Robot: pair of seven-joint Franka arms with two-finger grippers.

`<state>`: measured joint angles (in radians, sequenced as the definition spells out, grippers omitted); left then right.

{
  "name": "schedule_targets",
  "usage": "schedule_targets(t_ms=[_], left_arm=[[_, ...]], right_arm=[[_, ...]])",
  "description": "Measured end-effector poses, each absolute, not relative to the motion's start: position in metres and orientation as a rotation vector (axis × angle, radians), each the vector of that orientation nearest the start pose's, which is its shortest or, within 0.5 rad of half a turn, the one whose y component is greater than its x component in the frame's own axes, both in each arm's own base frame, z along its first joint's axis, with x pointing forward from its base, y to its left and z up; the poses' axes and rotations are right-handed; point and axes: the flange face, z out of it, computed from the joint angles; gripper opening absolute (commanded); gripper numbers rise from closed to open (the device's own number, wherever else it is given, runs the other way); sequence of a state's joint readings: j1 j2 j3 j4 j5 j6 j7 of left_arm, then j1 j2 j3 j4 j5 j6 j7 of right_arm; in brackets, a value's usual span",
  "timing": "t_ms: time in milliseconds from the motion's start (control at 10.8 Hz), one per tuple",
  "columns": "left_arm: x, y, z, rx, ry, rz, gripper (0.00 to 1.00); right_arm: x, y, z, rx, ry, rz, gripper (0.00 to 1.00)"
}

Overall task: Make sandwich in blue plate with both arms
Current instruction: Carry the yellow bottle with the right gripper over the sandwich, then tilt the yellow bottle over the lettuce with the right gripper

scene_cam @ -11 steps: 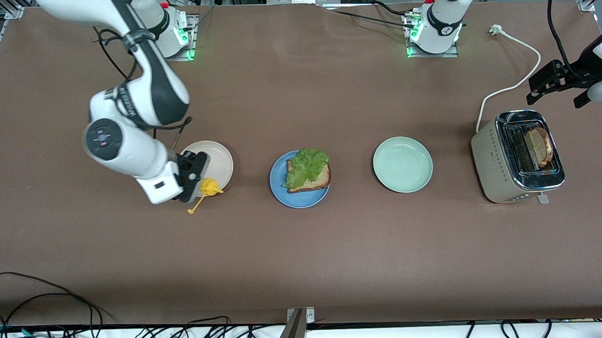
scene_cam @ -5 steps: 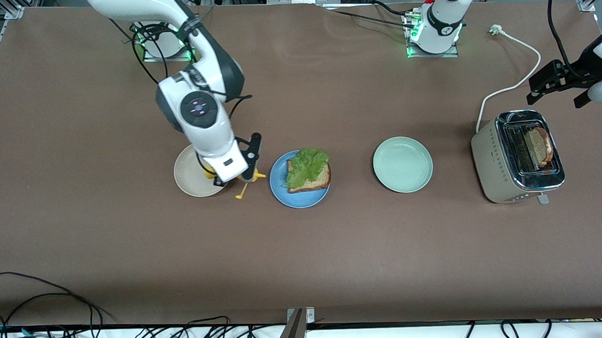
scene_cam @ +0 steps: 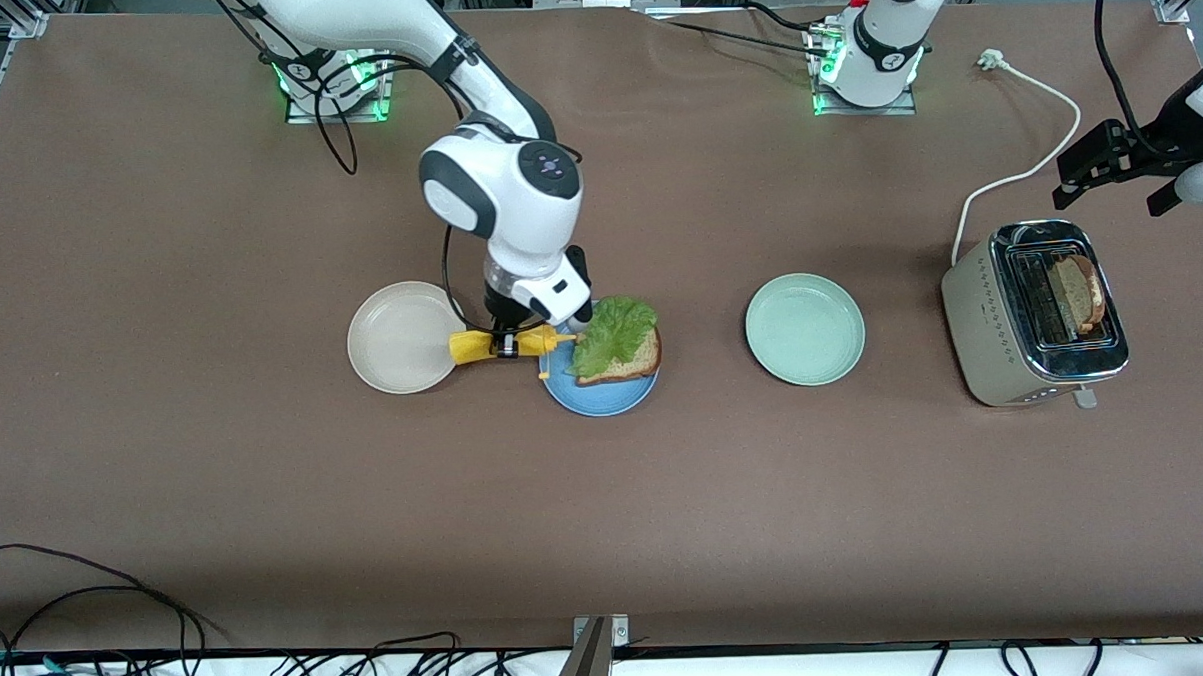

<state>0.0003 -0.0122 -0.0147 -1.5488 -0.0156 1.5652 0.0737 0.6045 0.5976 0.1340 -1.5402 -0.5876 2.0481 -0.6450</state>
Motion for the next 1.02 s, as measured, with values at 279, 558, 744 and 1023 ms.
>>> schedule_targets(t_ms=[279, 558, 744, 1023], left_arm=[[0.551, -0.01, 0.641, -3.153, 0.139, -0.046, 1.0], [0.551, -0.01, 0.641, -3.153, 0.139, -0.046, 1.0], [0.551, -0.009, 0.641, -3.153, 0.139, -0.046, 1.0], [0.551, -0.009, 0.641, -3.153, 0.139, -0.046, 1.0]], right_arm=[[0.526, 0.463, 0.282, 1.644, 2.005, -0.105, 0.07], [0.52, 0.487, 0.276, 1.561, 1.978, -0.146, 0.07], [0.522, 0.491, 0.274, 1.559, 1.973, -0.146, 0.07], [0.539, 0.48, 0.292, 1.659, 1.93, -0.116, 0.07]])
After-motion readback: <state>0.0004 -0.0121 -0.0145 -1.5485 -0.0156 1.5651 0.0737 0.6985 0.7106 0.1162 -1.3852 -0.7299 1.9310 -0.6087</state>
